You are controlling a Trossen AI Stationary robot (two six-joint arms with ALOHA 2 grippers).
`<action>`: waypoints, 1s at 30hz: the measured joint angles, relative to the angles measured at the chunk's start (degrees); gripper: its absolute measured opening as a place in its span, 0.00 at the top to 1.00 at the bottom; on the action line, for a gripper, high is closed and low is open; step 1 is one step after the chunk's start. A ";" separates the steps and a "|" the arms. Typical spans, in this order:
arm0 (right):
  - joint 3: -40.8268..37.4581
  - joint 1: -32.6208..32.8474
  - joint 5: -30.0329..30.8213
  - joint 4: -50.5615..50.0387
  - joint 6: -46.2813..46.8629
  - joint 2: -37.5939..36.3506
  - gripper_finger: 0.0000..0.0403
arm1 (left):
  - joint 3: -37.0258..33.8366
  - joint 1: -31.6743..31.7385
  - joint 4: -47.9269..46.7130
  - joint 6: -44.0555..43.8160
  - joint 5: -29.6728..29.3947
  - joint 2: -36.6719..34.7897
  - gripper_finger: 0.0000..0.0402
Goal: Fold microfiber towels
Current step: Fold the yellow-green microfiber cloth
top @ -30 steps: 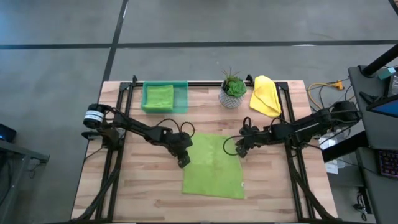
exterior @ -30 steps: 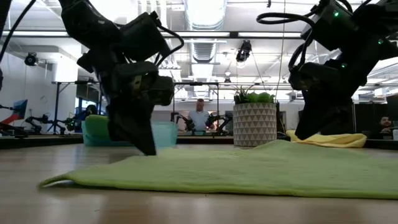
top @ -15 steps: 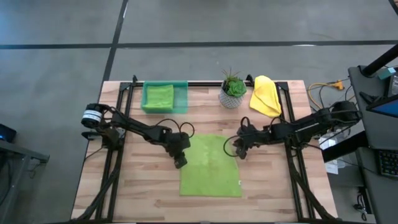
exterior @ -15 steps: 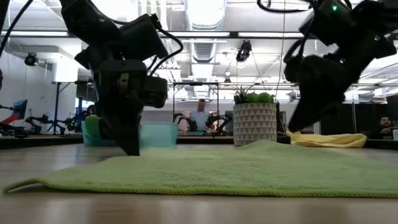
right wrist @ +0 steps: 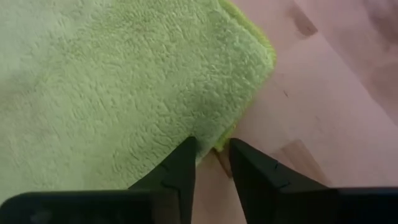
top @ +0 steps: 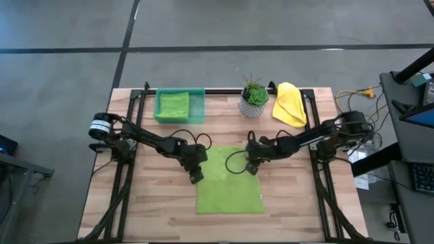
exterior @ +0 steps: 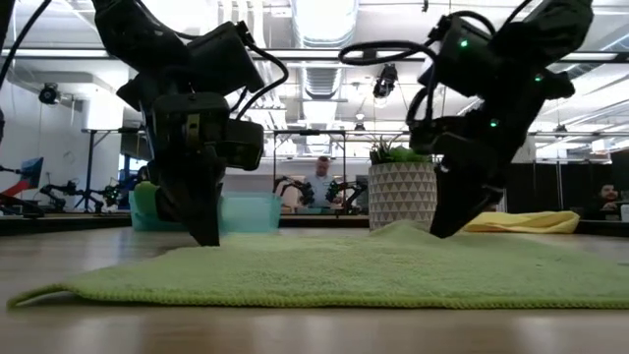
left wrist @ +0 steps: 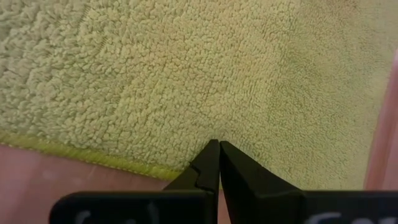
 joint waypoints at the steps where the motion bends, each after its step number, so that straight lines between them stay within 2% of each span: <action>1: 0.62 0.01 0.02 -0.11 0.02 0.59 0.78 | 0.00 0.00 0.03 -0.01 0.02 0.00 1.00; 7: 3.43 -1.02 -1.57 0.21 0.36 3.43 0.83 | -0.04 0.00 0.29 -0.02 0.06 -0.11 1.00; 13: 7.53 -1.08 -2.20 -12.04 0.53 1.63 0.96 | -0.20 -0.07 0.14 -0.17 1.01 -0.14 1.00; 16: 10.20 -0.82 -1.76 -14.30 2.57 -1.24 0.97 | -0.22 -0.04 0.19 -0.14 1.08 -0.13 1.00; 19: 13.59 0.62 -1.16 -14.42 3.63 -1.52 0.98 | -0.22 -0.04 0.23 -0.09 1.07 -0.13 1.00; 25: 21.48 3.11 -1.56 -13.89 0.01 5.61 0.97 | -0.31 -0.02 0.53 0.04 0.94 -0.13 1.00; 30: 24.06 2.38 -5.75 -12.23 -2.19 6.54 0.87 | -0.31 0.02 0.53 0.13 0.98 -0.13 1.00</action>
